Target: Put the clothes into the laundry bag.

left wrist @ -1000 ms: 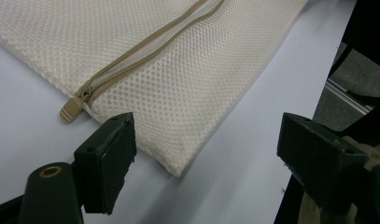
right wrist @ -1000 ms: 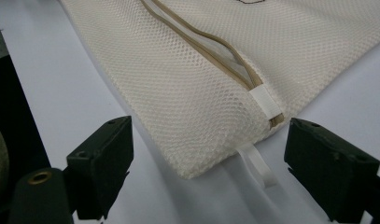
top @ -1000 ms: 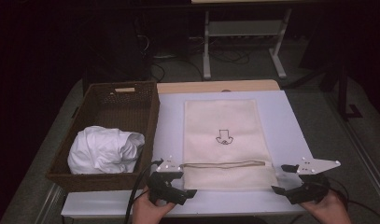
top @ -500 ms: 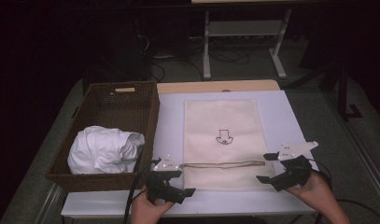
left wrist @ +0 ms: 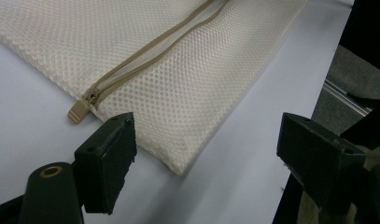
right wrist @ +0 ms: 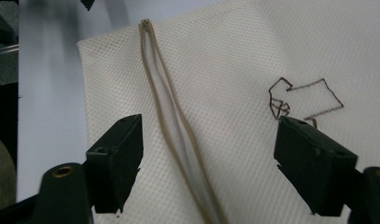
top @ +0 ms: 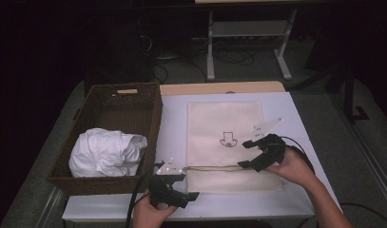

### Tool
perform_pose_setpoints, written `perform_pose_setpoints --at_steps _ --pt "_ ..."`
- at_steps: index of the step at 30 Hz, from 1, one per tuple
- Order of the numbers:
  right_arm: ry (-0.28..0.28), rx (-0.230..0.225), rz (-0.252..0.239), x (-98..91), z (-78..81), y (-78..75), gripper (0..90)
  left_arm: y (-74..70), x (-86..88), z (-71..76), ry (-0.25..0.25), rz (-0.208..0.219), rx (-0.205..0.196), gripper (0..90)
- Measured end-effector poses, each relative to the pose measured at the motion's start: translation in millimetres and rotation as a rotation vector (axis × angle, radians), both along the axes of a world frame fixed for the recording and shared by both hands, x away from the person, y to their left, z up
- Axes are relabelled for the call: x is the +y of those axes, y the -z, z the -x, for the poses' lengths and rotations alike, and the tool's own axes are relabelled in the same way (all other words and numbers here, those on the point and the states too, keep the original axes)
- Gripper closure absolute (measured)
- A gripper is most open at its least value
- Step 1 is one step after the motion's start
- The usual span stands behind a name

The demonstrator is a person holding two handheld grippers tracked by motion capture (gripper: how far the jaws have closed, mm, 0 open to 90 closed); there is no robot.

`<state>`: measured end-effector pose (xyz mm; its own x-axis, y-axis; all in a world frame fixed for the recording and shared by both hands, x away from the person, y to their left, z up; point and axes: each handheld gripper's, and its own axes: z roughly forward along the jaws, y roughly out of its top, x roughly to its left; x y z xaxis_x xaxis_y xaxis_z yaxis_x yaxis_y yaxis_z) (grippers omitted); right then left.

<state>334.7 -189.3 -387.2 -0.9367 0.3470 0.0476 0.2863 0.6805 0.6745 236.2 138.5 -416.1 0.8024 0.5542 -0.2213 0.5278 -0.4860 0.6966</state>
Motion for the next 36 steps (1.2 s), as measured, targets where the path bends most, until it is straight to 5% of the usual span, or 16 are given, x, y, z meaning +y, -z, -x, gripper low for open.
perform_pose_setpoints --at_steps 8,22,36 --pt "-0.070 0.023 0.046 26.6 -23.8 14.6 35.5 -0.2 1.6 1.6 -0.004 0.003 0.001 19.3" --pt "-0.158 0.038 0.167 46.1 -27.3 37.2 55.1 0.0 1.6 1.0 -0.001 0.003 0.003 19.4" --pt "-0.222 0.059 0.171 59.0 -23.8 47.4 64.5 0.3 0.4 1.7 -0.002 0.007 0.007 19.5"
